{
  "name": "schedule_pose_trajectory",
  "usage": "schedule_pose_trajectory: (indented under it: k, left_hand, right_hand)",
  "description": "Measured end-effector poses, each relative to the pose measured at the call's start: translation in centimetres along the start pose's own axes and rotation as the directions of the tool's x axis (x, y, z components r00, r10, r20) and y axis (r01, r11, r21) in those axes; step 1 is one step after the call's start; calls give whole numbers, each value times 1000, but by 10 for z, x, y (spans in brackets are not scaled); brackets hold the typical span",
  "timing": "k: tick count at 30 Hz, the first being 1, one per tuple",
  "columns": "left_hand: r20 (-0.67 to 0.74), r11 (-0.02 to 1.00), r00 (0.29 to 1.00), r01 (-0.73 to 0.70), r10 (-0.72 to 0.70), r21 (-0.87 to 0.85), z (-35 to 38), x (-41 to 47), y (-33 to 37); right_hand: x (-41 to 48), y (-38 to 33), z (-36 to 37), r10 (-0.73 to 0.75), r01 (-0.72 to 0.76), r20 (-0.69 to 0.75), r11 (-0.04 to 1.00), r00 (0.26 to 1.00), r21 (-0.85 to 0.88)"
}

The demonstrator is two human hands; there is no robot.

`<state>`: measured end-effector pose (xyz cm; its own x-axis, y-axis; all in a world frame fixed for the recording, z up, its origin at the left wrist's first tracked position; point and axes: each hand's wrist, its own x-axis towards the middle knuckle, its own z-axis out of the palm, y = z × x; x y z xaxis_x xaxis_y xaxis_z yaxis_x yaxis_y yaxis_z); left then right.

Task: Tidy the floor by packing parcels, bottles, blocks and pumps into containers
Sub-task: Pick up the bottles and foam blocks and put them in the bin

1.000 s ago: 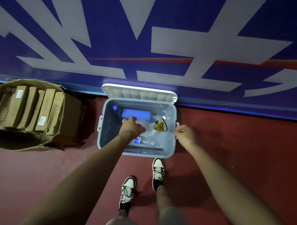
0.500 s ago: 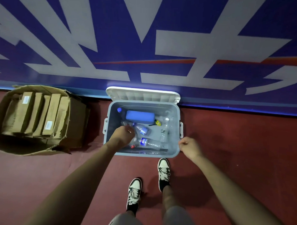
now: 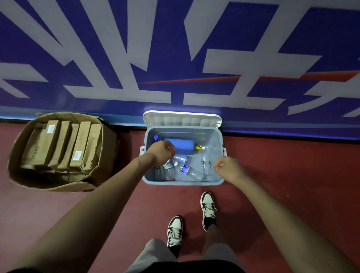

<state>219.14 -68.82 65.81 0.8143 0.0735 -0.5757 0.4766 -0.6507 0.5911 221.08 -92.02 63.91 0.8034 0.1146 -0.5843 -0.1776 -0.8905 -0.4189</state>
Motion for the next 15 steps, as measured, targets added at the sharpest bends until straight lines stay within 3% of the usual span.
schedule_pose_trajectory:
  k: [15]
  left_hand:
    - [76, 966, 990, -134, 120, 220, -12, -104, -14]
  right_hand:
    - [-102, -39, 8, -89, 82, -20, 969, 996, -234]
